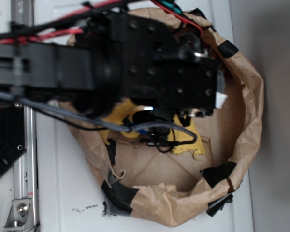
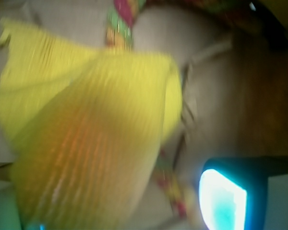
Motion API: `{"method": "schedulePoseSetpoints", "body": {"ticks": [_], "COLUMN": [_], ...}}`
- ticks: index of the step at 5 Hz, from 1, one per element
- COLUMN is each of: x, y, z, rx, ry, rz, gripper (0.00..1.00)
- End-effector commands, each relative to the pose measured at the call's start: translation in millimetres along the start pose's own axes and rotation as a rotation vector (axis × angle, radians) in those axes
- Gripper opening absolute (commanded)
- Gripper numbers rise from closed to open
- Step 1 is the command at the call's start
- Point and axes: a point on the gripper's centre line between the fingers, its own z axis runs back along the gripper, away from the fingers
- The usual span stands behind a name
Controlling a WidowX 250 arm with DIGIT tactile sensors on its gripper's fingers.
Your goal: Grab the yellow cloth.
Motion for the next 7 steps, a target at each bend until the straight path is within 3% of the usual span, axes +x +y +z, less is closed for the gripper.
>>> {"method": "schedulePoseSetpoints", "body": {"ticks": [1,2,3,5,7], "x": [1,7,14,7,-17], "y": [-16,-13,-3,14,15], "z": [-2,3,29,112,166], "rx": [-0.039,-0.045,-0.072,-0.187,-0.144], "ry": [-0.082,-0.071,-0.097,-0.231,-0.268], "rz": [0.004,0.03,0.067,0.089,0.051], "gripper": [0.0,0.0,0.0,0.0,0.0]}}
